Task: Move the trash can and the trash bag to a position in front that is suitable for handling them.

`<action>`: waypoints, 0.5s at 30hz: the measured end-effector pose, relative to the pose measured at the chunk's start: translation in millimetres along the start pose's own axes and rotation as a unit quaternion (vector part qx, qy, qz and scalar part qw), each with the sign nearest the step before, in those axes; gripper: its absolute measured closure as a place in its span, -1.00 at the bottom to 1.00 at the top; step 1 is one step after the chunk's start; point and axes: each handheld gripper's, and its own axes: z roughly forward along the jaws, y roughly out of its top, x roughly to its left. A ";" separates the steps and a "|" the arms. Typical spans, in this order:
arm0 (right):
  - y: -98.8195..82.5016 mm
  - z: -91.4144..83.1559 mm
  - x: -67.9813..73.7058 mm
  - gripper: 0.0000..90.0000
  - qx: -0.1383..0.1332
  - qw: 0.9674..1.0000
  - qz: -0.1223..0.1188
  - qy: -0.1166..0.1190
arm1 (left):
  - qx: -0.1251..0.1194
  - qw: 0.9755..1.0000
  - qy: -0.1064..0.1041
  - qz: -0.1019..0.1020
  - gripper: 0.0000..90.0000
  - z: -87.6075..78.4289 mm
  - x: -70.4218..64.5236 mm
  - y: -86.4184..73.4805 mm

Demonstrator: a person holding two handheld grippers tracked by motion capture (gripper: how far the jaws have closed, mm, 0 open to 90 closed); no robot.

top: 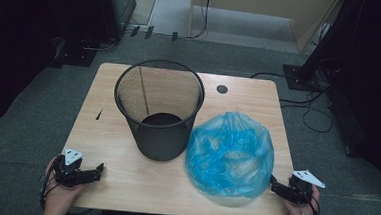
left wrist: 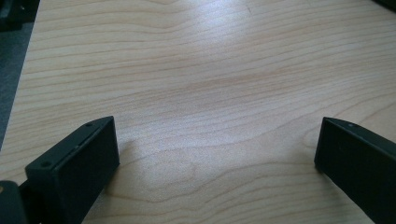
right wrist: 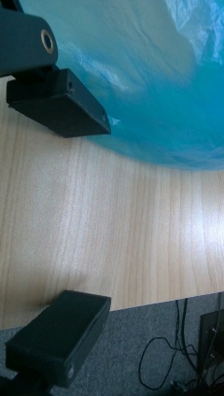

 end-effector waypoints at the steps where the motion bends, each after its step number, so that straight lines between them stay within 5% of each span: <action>1: 0.0 0.0 0.0 -0.67 0.000 1.000 0.000 0.000 | 0.000 1.000 0.000 0.000 -1.00 0.0 0.0 0.0; 15: -0.8 -2.7 -0.8 -0.67 -0.015 1.000 0.005 -0.009 | 0.000 1.000 -0.001 0.000 -1.00 0.2 0.0 0.2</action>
